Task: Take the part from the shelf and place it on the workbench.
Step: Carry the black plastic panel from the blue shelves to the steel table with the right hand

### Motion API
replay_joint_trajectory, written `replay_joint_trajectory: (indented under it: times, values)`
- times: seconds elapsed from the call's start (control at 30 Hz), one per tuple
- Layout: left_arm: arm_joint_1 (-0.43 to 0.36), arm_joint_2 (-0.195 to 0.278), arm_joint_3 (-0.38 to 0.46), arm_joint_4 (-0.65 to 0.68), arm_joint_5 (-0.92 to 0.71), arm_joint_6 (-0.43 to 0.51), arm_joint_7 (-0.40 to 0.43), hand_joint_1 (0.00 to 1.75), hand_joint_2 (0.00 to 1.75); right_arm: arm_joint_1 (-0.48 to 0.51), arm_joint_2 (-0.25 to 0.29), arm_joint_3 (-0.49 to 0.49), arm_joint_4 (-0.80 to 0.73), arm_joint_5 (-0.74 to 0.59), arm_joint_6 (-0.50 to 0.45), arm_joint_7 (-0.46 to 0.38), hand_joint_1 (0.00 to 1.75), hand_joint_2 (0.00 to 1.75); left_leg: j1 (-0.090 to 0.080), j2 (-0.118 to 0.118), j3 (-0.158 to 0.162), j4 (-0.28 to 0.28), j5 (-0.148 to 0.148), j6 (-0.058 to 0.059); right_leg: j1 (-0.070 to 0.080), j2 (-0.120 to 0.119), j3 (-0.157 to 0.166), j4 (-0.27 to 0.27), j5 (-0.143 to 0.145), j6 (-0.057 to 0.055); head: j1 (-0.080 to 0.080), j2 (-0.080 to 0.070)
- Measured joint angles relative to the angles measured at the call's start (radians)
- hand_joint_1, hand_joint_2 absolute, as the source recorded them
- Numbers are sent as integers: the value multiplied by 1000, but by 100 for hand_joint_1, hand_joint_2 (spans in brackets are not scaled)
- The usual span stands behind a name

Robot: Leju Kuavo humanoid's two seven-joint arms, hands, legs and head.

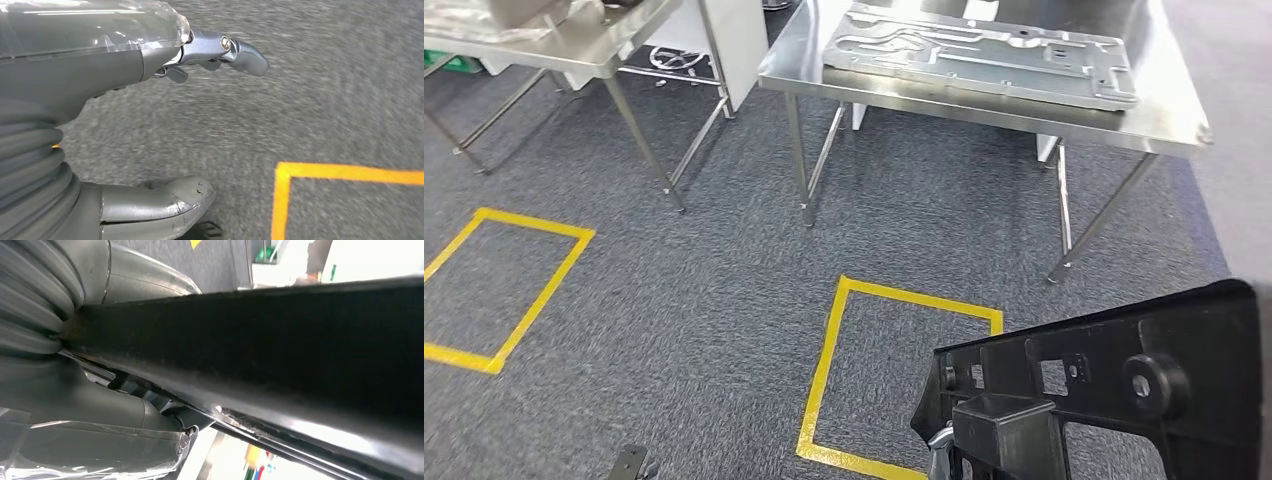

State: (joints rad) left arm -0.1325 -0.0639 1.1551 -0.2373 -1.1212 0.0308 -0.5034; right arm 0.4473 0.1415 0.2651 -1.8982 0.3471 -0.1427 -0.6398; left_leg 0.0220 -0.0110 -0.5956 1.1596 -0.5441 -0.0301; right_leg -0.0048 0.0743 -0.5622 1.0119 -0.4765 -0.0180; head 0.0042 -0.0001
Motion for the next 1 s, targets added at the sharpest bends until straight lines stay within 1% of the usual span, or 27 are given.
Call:
replay_joint_trajectory:
  times: [0.03,0.07,0.1,0.13,0.17,0.2,0.23,0.3,0.33,0.37,0.4,0.43,0.47,0.5,0.53,0.57,0.6,0.67,0.7,0.73,0.77,0.8,0.87,0.9,0.93,0.97,1.0]
  values:
    - [-1,0,0,0,0,-4,-4,0,175,0,0,0,0,0,-1,0,175,175,2,-19,25,-57,22,0,-1,13,-3,10,-5,6,-2,0]
    - [-3,0,0,0,0,-7,-7,0,175,0,0,0,0,0,-2,1,175,175,3,-34,41,-94,32,4,-1,24,-8,18,-8,12,-3,0]
    - [-4,-1,0,0,1,-9,-10,0,175,1,0,1,0,0,-2,2,175,175,2,-43,47,-109,31,10,0,33,-12,23,-10,17,-4,0]
    - [-6,-1,0,0,1,-11,-12,0,175,2,0,1,0,0,-3,2,175,175,-1,-40,47,-110,29,19,0,42,-17,25,-9,23,-5,0]
    - [-8,-2,0,0,1,-12,-14,0,175,4,0,1,0,0,-3,3,175,175,0,-30,48,-110,31,28,-1,49,-20,24,-7,28,-5,0]
    - [-10,-4,0,0,2,-13,-15,0,175,6,0,1,-1,1,-4,3,175,175,0,-21,48,-113,34,35,-1,40,-22,27,-9,32,-4,0]
    - [-11,-6,0,0,2,-14,-17,0,175,7,0,1,-1,1,-5,4,175,175,2,-11,49,-115,36,41,0,18,-29,42,-18,37,-1,0]
    - [-10,-8,0,0,3,-18,-20,0,175,7,-1,1,-1,2,-6,6,175,175,2,11,49,-119,39,50,1,-41,-72,129,-69,45,7,0]
    - [-7,-8,0,0,4,-20,-21,0,175,6,-1,1,-1,1,-7,8,175,175,0,24,48,-119,38,53,0,-59,-106,196,-101,48,10,0]
    - [-4,-8,0,-1,6,-21,-21,0,175,6,-1,2,-1,1,-7,11,175,175,-1,38,47,-119,37,54,-2,-66,-138,257,-124,50,11,0]
    - [-1,-8,0,-1,8,-21,-21,0,175,8,-1,2,-1,0,-8,14,175,175,-2,50,48,-119,36,54,-2,-69,-157,292,-129,51,11,0]
    - [0,-8,0,-1,10,-22,-22,0,175,9,-1,2,-1,-1,-11,17,175,175,-3,59,49,-119,34,54,-2,-70,-158,291,-116,49,11,0]
    - [0,-8,0,0,12,-24,-23,0,175,10,-1,2,-1,-1,-15,19,175,175,-4,66,52,-119,31,52,-2,-72,-137,248,-85,45,11,0]
    - [0,-8,0,0,14,-25,-25,0,175,11,-1,2,-1,-1,-21,21,175,175,-4,71,55,-120,28,50,1,-76,-101,178,-47,38,11,0]
    - [-1,-11,0,0,15,-28,-28,0,175,11,-1,2,-2,-1,-28,23,175,175,-5,76,58,-122,25,48,5,-84,-64,109,-23,31,10,0]
    - [-1,-13,0,0,17,-30,-30,0,175,11,0,2,-3,-1,-34,25,175,175,-6,79,61,-123,22,45,10,-91,-36,54,-10,23,10,0]
    - [-1,-15,0,0,17,-31,-31,0,175,12,0,1,-5,-1,-38,27,175,175,-5,82,64,-126,21,40,14,-96,-20,23,-9,16,10,0]
    - [-1,-18,0,0,17,-31,-33,0,175,13,0,1,-8,-2,-42,29,175,175,-4,87,72,-135,19,29,20,-95,-15,8,-16,4,12,0]
    - [-1,-19,-1,-1,17,-31,-34,0,175,15,1,1,-10,-1,-43,30,175,175,-4,85,77,-136,18,24,17,-91,-8,-1,-13,0,13,0]
    - [-1,-20,-1,-1,17,-31,-35,0,175,17,2,1,-11,-1,-44,30,175,175,-4,75,77,-128,12,20,13,-89,2,-12,-9,-4,12,0]
    - [0,-21,-1,-1,17,-32,-35,0,175,17,4,2,-12,-1,-44,30,175,175,-5,61,68,-101,-2,17,9,-86,14,-23,-6,-7,9,0]
    - [2,-21,-1,-2,17,-32,-36,0,175,17,6,2,-12,-1,-44,30,175,175,-4,43,45,-52,-25,16,5,-84,24,-30,-4,-9,6,0]
    - [8,-19,-1,-2,17,-32,-36,0,175,15,8,2,-12,-2,-44,31,175,175,-4,22,-29,78,-74,13,7,-76,37,-31,-14,-13,1,0]
    - [12,-18,-1,-2,17,-32,-36,0,175,16,8,2,-12,-2,-44,31,175,175,-4,20,-62,125,-81,12,8,-70,44,-29,-21,-14,0,0]
    - [14,-17,-1,-2,17,-32,-36,0,175,17,8,2,-12,-2,-44,31,175,175,-4,19,-83,141,-67,11,9,-64,52,-28,-28,-14,0,0]
    - [16,-17,-1,-2,17,-32,-36,0,175,17,8,2,-12,-3,-44,31,175,175,-4,19,-84,118,-31,11,9,-58,62,-25,-38,-13,-1,0]
    - [16,-17,-1,-2,17,-32,-36,0,175,18,8,2,-12,-3,-44,31,175,175,-4,18,-70,61,20,12,9,-54,73,-23,-49,-10,-1,0]
